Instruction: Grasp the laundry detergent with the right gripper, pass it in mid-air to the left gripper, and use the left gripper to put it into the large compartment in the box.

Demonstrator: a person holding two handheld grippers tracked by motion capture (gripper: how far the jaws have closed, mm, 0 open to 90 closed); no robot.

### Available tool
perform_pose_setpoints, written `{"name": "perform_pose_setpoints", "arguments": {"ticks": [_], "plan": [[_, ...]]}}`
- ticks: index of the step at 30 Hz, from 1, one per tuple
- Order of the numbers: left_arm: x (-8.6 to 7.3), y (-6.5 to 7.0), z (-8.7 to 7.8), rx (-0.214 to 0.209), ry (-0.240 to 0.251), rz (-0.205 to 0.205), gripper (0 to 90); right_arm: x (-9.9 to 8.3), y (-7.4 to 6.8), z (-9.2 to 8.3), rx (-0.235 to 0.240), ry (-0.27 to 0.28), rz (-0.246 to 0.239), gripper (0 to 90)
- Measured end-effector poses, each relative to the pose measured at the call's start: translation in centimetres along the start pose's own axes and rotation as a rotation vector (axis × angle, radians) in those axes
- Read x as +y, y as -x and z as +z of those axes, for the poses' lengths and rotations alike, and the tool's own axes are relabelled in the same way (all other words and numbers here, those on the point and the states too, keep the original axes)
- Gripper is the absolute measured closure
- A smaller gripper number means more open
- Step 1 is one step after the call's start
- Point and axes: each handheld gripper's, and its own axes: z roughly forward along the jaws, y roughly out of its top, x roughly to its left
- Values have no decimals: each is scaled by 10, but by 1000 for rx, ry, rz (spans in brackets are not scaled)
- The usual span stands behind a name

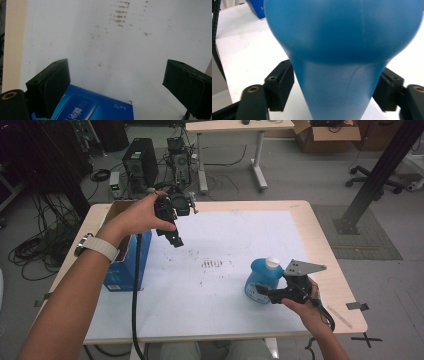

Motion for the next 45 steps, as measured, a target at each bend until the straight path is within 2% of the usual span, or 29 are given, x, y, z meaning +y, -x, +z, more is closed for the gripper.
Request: {"name": "perform_pose_setpoints", "arguments": {"ticks": [14, 30, 34, 35, 45], "plan": [[-1, 0, 1, -4, -1, 2, 76, -2, 0, 0, -5, 11, -6, 403], [-1, 3, 0, -2, 9, 6, 76, -1, 0, -3, -10, 13, -28, 436], [-1, 4, -2, 0, 9, 8, 76, 3, -2, -5, 2, -5, -58, 440], [-1, 5, -2, 1, 8, 10, 76, 7, -5, -6, 6, -13, -81, 441], [-2, 16, -12, 6, 25, 36, 76, 31, -11, -20, 53, -2, -111, 443]]}}
